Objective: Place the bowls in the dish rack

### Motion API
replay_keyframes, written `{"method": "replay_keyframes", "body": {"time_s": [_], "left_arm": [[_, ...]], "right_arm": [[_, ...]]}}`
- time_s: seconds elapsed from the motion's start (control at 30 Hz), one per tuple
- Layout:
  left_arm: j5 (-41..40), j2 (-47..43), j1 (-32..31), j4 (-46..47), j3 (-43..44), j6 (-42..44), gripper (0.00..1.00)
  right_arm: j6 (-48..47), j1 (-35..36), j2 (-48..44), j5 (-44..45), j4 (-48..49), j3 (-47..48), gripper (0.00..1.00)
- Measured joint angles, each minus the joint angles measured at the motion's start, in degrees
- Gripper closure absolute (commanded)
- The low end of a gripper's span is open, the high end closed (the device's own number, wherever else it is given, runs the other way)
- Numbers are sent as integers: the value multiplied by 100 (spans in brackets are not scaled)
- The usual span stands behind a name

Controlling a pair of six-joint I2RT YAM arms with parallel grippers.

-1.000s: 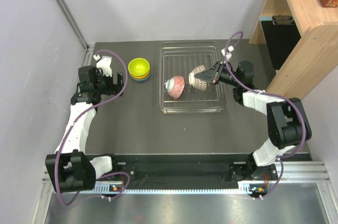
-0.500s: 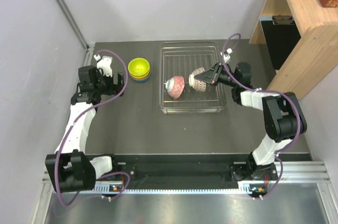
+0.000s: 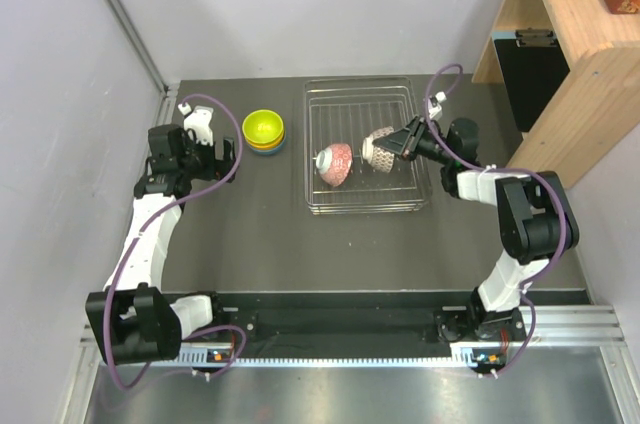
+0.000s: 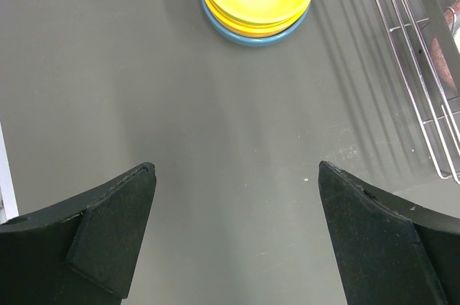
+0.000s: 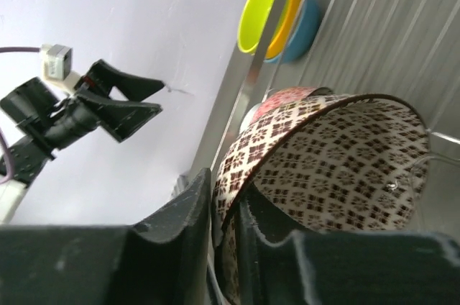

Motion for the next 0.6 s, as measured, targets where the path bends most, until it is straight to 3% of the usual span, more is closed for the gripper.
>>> {"method": "replay_keyframes", "body": {"time_s": [0.2,0.6], "left_arm": [[44,0,2,-7,0,0,1],[131,-4,2,-50,0,2,1]], "right_arm": [[-221,-87,9,229,-225,0,49],[-992,-125,-39,586,-1609,168,26]]}}
